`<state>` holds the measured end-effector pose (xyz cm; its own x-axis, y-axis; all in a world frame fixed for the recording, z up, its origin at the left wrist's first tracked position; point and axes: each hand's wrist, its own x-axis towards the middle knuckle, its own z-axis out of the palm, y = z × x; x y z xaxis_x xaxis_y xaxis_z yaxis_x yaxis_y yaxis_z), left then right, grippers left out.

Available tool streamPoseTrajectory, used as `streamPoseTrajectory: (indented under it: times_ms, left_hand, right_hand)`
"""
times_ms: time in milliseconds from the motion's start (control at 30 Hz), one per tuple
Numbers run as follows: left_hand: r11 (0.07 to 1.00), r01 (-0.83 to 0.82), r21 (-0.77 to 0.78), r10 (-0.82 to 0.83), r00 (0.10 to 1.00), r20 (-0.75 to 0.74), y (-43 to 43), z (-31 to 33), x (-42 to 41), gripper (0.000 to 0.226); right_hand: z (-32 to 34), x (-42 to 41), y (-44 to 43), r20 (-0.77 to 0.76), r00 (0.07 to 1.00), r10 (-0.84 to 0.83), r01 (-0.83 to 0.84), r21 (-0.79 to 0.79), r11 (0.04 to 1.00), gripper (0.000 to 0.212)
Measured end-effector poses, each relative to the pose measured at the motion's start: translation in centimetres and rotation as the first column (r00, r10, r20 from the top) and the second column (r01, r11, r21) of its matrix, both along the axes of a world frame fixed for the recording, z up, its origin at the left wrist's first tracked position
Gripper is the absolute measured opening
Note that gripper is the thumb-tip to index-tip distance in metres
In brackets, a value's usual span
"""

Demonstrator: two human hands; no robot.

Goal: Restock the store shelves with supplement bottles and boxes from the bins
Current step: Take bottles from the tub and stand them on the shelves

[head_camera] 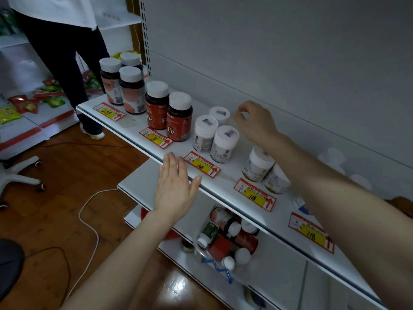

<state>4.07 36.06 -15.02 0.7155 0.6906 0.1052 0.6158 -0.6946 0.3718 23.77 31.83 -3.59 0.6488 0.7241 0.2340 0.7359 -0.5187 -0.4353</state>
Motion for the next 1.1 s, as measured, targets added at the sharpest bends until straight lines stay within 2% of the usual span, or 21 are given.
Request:
streamPoseTrajectory:
  times_ms: [200,367,467,533,633,767,933,1100]
  left_hand:
    - [0.961,0.229,0.157,-0.242,0.968,0.070,-3.5,1.3,-2.9,0.073]
    - [0.892,0.415,0.179,-0.435,0.896,0.090,-5.1,0.3,-3.7,0.060]
    - [0.827,0.538,0.165,-0.555,0.827,0.089,-5.7,-0.8,-4.5,0.041]
    - [0.781,0.607,0.149,-0.619,0.784,0.052,-5.6,-1.9,-5.3,0.041]
    - [0.729,0.672,0.131,-0.674,0.738,-0.032,-5.5,-4.1,-7.0,0.047]
    - [0.674,0.720,0.167,-0.725,0.687,-0.036,-5.1,-6.8,-8.5,0.052]
    - [0.689,0.715,0.120,-0.714,0.698,-0.058,-4.7,-10.4,-8.2,0.040]
    - [0.703,0.694,0.157,-0.684,0.720,-0.121,-4.2,-15.9,-5.8,0.036]
  right_hand:
    - [2.1,-1.6,-3.0,0.010,1.000,0.027,-0.027,0.019,0.999,0.033]
    - [3.2,-4.1,-6.2,-0.025,1.000,-0.019,0.021,0.104,0.994,0.027]
    - [3.1,-6.2,-8.9,0.001,0.994,-0.109,0.108,0.110,0.988,0.025]
    - [2.8,-8.2,-11.1,0.025,0.985,-0.172,0.167,0.132,0.977,0.025]
    - [1.6,-11.8,-14.2,-0.003,0.971,-0.238,0.236,0.141,0.962,0.024]
    - [-1.2,-16.3,-17.9,-0.078,0.945,-0.318,0.325,0.109,0.939,0.023]
    - [-6.3,-19.3,-20.4,-0.172,0.928,-0.331,0.336,-0.003,0.942,0.023]
    - [-16.2,-18.4,-21.1,-0.252,0.903,-0.349,0.327,-0.125,0.937,0.027]
